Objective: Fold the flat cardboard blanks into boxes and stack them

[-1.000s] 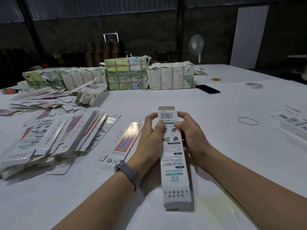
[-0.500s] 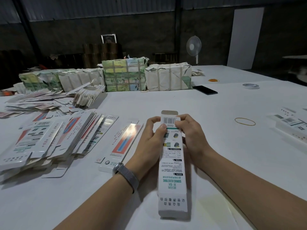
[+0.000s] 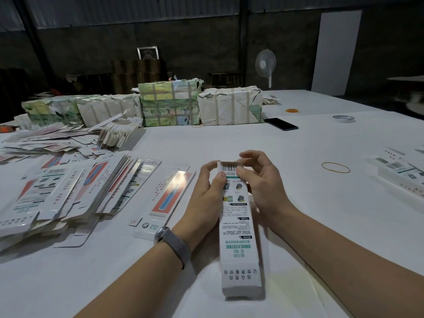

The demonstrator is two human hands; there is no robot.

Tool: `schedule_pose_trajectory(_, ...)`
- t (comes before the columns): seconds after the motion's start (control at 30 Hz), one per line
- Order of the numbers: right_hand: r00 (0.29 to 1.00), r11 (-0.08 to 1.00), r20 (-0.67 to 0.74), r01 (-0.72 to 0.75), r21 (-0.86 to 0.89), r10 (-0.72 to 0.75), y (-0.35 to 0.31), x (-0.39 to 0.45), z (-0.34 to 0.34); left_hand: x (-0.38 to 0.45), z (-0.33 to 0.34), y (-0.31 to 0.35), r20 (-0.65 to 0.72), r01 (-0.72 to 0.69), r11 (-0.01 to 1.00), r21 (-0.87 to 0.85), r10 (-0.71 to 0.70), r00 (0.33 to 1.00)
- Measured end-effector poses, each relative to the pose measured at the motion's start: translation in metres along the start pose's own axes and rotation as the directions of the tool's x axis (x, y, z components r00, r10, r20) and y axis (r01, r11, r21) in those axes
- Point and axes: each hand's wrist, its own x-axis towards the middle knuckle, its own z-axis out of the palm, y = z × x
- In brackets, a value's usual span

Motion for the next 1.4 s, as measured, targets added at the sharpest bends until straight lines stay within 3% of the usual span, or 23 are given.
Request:
schedule_pose_trajectory(0.23, 0.996, 0.996, 0.019, -0.082, 0.022, 0.082, 0.004, -0.001, 0.001, 0.000, 0.000, 0.002, 0.010, 0.023, 1.000, -0.013, -0.023, 1.000)
schedule_pose_trajectory(0.47, 0.993, 0.994, -0.093, -0.085, -0.069, 0.078, 0.005, 0.004, -0.002, 0.000, 0.001, 0.000, 0.068, 0.021, 0.998, 0.051, -0.024, 0.997)
schedule_pose_trajectory(0.77, 0.975, 0.973, -0.046, -0.219, -0.075, 0.216, 0.007, 0.004, -0.006, -0.004, -0.001, 0.004, 0.115, 0.040, 0.995, 0.089, -0.050, 0.992)
schedule_pose_trajectory(1.4, 0.978, 0.974, -0.026, -0.209, -0.091, 0.207, 0.000, 0.002, -0.005, 0.001, -0.004, -0.006, 0.158, 0.028, 0.985, 0.172, -0.056, 0.986)
